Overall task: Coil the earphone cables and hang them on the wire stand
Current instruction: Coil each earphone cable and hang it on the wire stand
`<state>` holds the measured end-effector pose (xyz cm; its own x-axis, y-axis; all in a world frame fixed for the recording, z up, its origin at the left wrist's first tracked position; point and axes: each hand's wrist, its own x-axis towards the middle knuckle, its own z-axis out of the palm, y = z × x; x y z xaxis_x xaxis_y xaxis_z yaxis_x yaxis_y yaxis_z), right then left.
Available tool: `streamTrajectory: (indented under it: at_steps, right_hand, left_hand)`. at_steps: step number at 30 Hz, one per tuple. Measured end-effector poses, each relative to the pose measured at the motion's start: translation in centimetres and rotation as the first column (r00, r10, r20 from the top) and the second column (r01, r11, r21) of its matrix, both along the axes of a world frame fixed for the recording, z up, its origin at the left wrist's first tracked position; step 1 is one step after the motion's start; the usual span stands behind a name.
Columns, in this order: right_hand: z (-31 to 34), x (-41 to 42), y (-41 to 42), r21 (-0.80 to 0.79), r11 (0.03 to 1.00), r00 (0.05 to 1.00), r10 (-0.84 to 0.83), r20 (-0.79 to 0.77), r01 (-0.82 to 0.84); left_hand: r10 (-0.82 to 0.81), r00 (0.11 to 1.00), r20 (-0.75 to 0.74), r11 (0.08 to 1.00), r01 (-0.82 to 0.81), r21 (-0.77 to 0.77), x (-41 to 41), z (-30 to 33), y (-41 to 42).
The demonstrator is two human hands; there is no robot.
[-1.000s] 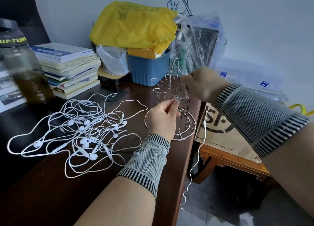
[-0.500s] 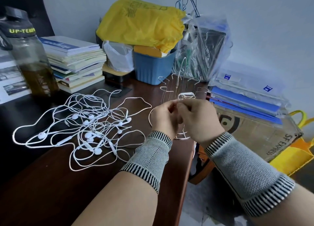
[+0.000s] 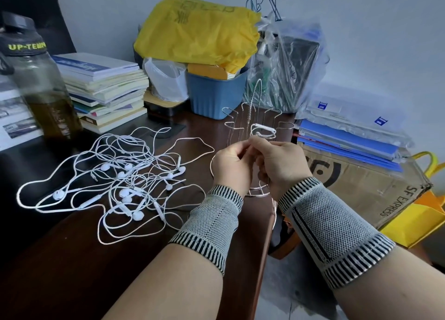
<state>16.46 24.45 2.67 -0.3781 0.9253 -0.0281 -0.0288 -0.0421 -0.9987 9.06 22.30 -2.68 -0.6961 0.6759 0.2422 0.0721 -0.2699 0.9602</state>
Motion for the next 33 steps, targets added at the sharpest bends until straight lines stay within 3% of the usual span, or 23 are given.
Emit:
streamTrajectory:
  at_steps: [6,15,21,30,33]
  right_hand:
    - [0.2,-0.5,0.4,0.015,0.996,0.984,-0.090,0.155,0.089]
    - [0.0,0.7,0.1,-0.205,0.978,0.998,-0.038,0.044,0.046]
    - [-0.5,1.3,0.2,-0.251,0.967,0.998,0.057,0.024,-0.049]
    - [-1.6,3.4,0.1,-0.197,0.953,0.973,0.231,-0.009,-0.228]
    - [-1.7,3.9,-0.1,-0.101,0.960,0.965,0.263,0.012,-0.261]
  left_hand:
    - [-0.018,1.000,-0.008,1.000,0.018,-0.004,0.0,-0.1,0.3]
    - [-0.014,0.975,-0.221,0.998,0.000,-0.062,-0.1,-0.1,-0.4]
    - [0.016,0.972,-0.236,0.997,-0.033,-0.071,-0.1,0.3,-0.7]
    - [-0.010,0.984,-0.176,0.997,-0.002,-0.071,0.0,0.4,-0.8]
    - [-0.001,0.981,-0.196,0.996,-0.015,-0.083,0.1,0.4,-0.8]
